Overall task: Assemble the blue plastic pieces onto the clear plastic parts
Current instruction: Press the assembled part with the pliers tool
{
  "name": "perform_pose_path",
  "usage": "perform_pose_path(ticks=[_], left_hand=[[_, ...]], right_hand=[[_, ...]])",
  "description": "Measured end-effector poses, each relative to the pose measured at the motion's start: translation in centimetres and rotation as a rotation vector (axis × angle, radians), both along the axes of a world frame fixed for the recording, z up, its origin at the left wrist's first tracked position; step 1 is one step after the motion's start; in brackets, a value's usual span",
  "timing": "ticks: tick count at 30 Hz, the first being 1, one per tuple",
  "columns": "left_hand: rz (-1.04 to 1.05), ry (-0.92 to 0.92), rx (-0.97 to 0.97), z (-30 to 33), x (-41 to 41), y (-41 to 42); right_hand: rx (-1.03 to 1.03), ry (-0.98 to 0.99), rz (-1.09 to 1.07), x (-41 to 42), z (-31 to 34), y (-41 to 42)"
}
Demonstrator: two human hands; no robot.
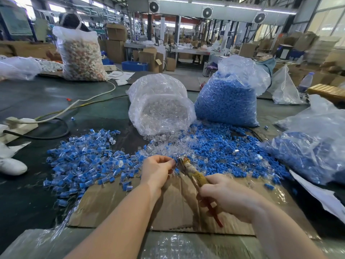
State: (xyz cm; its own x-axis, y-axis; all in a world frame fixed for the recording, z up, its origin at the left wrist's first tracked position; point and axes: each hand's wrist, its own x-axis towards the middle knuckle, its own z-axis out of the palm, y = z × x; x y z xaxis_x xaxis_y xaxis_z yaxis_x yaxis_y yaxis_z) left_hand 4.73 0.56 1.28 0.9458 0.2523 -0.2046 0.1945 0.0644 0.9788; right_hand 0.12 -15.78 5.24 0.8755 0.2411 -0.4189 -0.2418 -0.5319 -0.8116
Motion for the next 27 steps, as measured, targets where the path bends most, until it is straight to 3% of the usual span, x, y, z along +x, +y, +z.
perform_pose_path(ticks=[11,24,27], left_hand=[[0.017,0.039,-0.046,0.67,0.04,0.44],[0.064,0.02,-0.057,0.27,0.02,0.23],[0.074,0.008,-0.051,0.29,0.03,0.11]], right_hand=[[-0.007,0.036,0.129,0.13,0.61,-0.1],[-0.113,-0.088,0.079,-0.01,-0.12,0.39],[-0.061,-0.112,0.059,-0.22,-0.36,0.45]])
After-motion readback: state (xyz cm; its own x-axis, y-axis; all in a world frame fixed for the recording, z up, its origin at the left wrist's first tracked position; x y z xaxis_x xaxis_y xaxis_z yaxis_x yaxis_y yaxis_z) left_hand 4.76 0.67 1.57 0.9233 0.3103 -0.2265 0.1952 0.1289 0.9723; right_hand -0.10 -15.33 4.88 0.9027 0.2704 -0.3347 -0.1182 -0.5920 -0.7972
